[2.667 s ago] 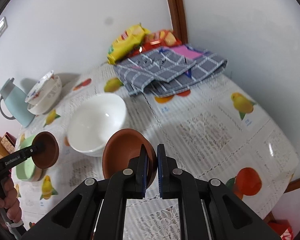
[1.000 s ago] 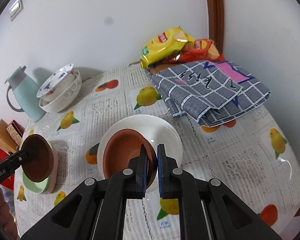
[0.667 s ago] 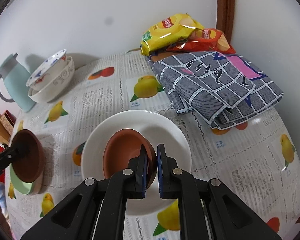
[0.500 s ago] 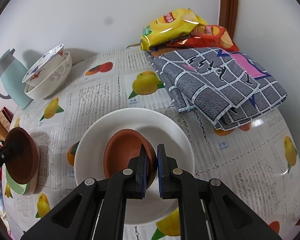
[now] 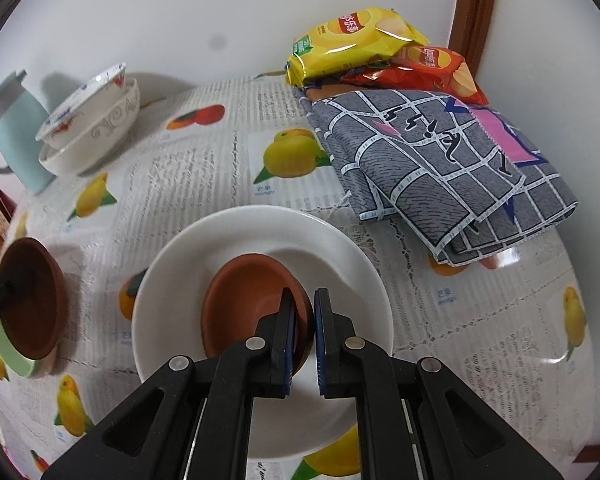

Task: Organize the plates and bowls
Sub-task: 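Lower the brown bowl into the white bowl and open the right gripper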

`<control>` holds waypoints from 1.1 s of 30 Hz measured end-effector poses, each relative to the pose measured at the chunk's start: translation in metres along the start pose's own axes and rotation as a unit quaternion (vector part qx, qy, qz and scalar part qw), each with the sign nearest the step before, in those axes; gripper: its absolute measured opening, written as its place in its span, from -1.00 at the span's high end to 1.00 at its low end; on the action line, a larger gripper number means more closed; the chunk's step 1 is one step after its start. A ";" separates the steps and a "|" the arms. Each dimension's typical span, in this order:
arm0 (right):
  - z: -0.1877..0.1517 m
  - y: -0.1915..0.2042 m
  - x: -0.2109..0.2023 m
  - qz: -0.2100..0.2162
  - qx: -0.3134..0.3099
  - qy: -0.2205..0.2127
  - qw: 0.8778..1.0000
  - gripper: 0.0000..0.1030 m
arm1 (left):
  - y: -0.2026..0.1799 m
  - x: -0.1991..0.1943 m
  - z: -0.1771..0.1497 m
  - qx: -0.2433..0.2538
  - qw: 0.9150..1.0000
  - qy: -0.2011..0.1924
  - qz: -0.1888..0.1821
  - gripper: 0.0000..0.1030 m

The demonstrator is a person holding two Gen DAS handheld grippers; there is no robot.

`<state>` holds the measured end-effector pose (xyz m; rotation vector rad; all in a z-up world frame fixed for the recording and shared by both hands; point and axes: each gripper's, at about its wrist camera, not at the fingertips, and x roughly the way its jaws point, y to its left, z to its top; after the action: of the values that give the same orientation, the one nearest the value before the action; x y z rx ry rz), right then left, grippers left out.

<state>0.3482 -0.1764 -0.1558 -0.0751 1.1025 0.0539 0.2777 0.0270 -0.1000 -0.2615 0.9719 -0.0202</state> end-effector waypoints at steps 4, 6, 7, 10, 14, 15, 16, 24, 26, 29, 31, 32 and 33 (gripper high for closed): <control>0.003 0.005 0.007 -0.018 -0.016 0.018 1.000 0.82 | 0.003 0.003 -0.002 -0.006 1.000 0.004 -0.001 0.82; 0.003 0.005 0.009 -0.019 -0.015 0.024 0.999 0.80 | 0.004 0.002 -0.002 -0.006 1.000 0.004 -0.002 0.82; 0.003 0.006 0.011 -0.021 -0.019 0.029 0.999 0.78 | 0.005 0.002 -0.002 -0.007 1.000 0.004 -0.004 0.82; 0.004 0.009 0.013 -0.019 -0.022 0.031 0.999 0.75 | 0.007 0.002 -0.002 -0.010 1.000 0.003 -0.005 0.82; 0.004 0.010 0.016 -0.027 -0.023 0.036 0.999 0.70 | 0.011 0.003 -0.001 -0.015 1.000 0.004 -0.009 0.82; 0.004 0.011 0.016 -0.029 -0.023 0.035 0.999 0.70 | 0.011 0.003 -0.001 -0.015 1.000 0.004 -0.009 0.82; 0.003 0.011 0.016 -0.032 -0.025 0.036 0.999 0.69 | 0.012 0.003 -0.001 -0.016 1.000 0.004 -0.010 0.82; 0.001 0.016 0.017 -0.042 -0.034 0.044 0.998 0.60 | 0.018 0.000 -0.004 -0.018 1.000 0.003 -0.015 0.82; -0.001 0.016 0.015 -0.041 -0.035 0.036 0.998 0.55 | 0.018 -0.001 -0.005 -0.016 1.000 0.005 -0.016 0.82; -0.004 0.017 0.011 -0.042 -0.041 0.026 0.998 0.42 | 0.018 -0.002 -0.005 -0.016 1.000 0.006 -0.016 0.82; -0.005 0.020 0.011 -0.042 -0.044 0.022 0.998 0.39 | 0.018 -0.003 -0.006 -0.016 1.000 0.005 -0.015 0.82; -0.006 0.020 0.010 -0.043 -0.044 0.021 0.998 0.39 | 0.018 -0.003 -0.006 -0.015 1.000 0.005 -0.016 0.82; -0.005 0.020 0.010 -0.044 -0.045 0.019 0.998 0.37 | 0.018 -0.004 -0.006 -0.014 1.000 0.005 -0.015 0.82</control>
<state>0.3461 -0.1566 -0.1674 -0.2066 1.1339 0.0225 0.2689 0.0432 -0.1041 -0.3025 0.9783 -0.0361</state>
